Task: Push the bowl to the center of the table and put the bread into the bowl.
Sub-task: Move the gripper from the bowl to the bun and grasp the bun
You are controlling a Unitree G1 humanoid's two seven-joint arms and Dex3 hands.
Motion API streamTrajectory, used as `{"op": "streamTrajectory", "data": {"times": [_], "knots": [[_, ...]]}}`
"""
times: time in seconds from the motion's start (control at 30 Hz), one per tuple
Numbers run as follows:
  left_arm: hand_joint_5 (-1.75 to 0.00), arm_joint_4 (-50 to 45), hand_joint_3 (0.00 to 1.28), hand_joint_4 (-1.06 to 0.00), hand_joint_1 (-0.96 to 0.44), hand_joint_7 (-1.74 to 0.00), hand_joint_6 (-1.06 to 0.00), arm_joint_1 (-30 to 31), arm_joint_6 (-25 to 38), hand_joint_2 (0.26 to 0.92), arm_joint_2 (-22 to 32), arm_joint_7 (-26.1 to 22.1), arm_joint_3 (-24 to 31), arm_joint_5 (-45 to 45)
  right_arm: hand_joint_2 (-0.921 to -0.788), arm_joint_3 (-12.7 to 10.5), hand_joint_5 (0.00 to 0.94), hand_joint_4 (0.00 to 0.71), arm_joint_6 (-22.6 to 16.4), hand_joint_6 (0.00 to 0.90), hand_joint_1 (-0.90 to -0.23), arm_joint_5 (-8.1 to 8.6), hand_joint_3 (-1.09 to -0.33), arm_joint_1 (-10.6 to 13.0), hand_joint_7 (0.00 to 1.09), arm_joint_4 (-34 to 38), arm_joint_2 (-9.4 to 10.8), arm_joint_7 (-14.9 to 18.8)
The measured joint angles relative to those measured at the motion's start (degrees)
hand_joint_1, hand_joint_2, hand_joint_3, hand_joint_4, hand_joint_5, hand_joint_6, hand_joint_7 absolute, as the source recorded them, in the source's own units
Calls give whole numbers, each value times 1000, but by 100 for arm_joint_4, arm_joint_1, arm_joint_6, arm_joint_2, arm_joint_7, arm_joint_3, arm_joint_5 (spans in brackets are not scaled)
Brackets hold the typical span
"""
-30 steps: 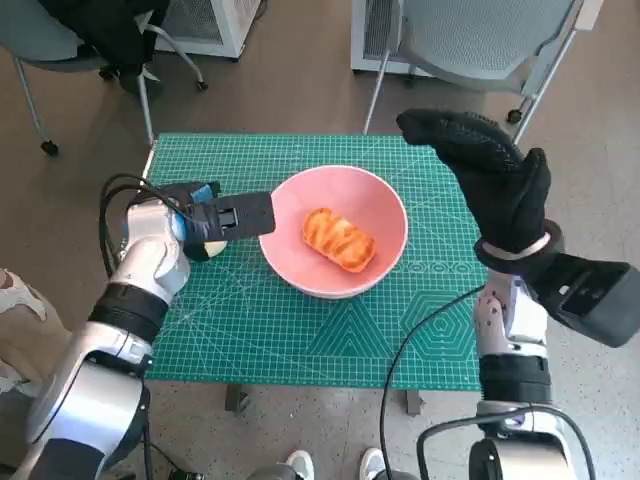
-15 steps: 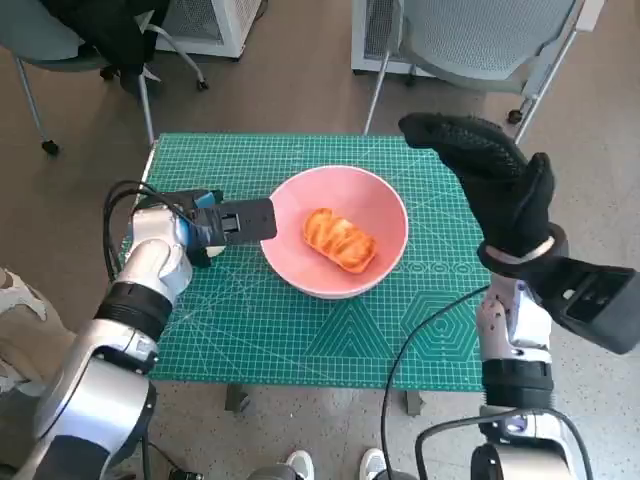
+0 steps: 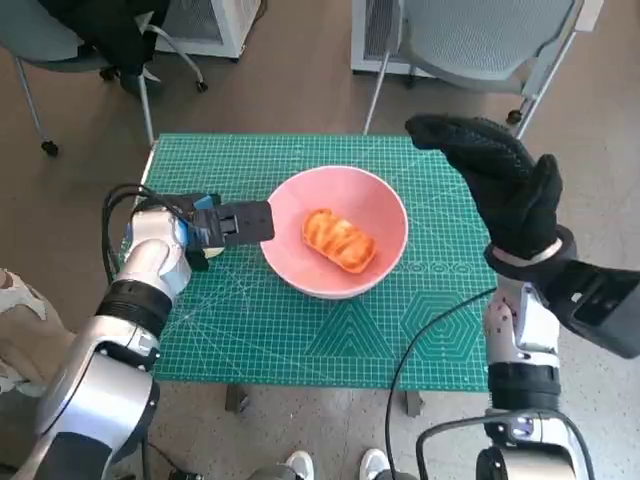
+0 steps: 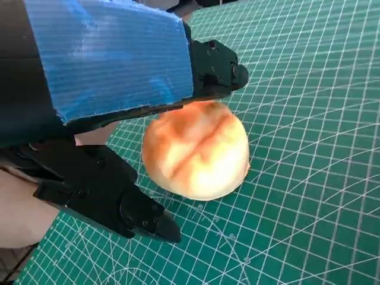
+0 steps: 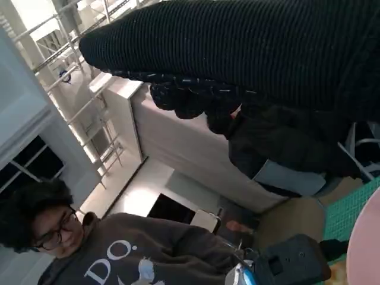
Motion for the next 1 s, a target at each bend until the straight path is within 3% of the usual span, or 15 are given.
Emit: {"op": "streamTrajectory", "data": {"times": [0.2,0.27,0.3,0.33,0.37,0.4,0.43,0.53,0.57,0.67,0.73,0.77,0.83,0.87,1.0], "knots": [[-3,292,12,-8,-94,-8,-148,-59,-93,686,-70,144,-7,-10,-921,20,4,49,41,-1,-716,-4,-813,5,295,-73,-22,-44],[-27,365,17,-74,-65,-12,-162,-69,-126,697,-93,205,-6,-15,-921,25,4,49,47,-1,-716,-5,-812,9,295,-96,-26,-57],[-239,405,20,-198,-29,-8,-183,-76,-147,709,-106,253,-3,-20,-921,26,4,49,51,-1,-717,-6,-812,12,295,-107,-28,-61],[-435,447,21,-247,-7,-5,-197,-83,-169,717,-117,303,2,-31,-921,28,3,49,55,-1,-717,-6,-812,14,295,-117,-30,-65],[-616,475,138,-333,74,-7,-209,-86,-187,699,-126,352,8,-45,-921,29,3,49,59,-1,-717,-6,-811,16,295,-125,-31,-67],[-872,496,331,-471,194,-9,-227,-86,-207,654,-135,419,18,-75,-921,30,3,49,64,-1,-717,-5,-811,19,296,-133,-32,-69],[-1129,510,593,-527,282,-14,-264,-85,-224,569,-142,496,27,-115,-921,30,4,50,71,-1,-717,-5,-810,25,296,-141,-35,-73],[-1470,519,928,-572,385,-33,-343,-81,-305,468,-157,847,28,-151,-921,33,4,50,98,-1,-717,-5,-809,40,297,-166,-43,-93],[-1495,519,926,-566,389,-41,-368,-79,-334,481,-157,988,19,-147,-921,37,4,50,106,-1,-717,-5,-808,44,297,-177,-44,-99],[-1492,520,495,-482,363,-150,-558,-37,-449,780,-155,1527,-140,-9,-921,49,4,51,143,-1,-717,-5,-807,61,298,-239,-44,-115],[-1492,524,395,-460,357,-190,-609,14,-518,849,-151,1834,-254,99,-921,53,4,51,160,-1,-717,-4,-806,74,298,-280,-46,-122],[-1495,534,377,-452,355,-239,-614,39,-544,863,-150,1939,-302,119,-921,53,4,52,165,-1,-717,-4,-805,79,299,-291,-48,-125],[-1525,541,327,-450,183,-767,-503,80,-602,897,-150,2070,-367,130,-921,52,4,52,178,-1,-717,-3,-804,88,299,-305,-51,-128],[-1525,545,300,-462,117,-923,-485,100,-624,906,-149,2121,-389,133,-921,53,4,53,181,-1,-717,-3,-804,90,300,-309,-51,-128],[-1495,564,234,-511,32,-1094,-492,138,-668,917,-135,2183,-410,117,-921,59,5,55,193,-1,-716,-3,-804,97,300,-316,-51,-133]]}}
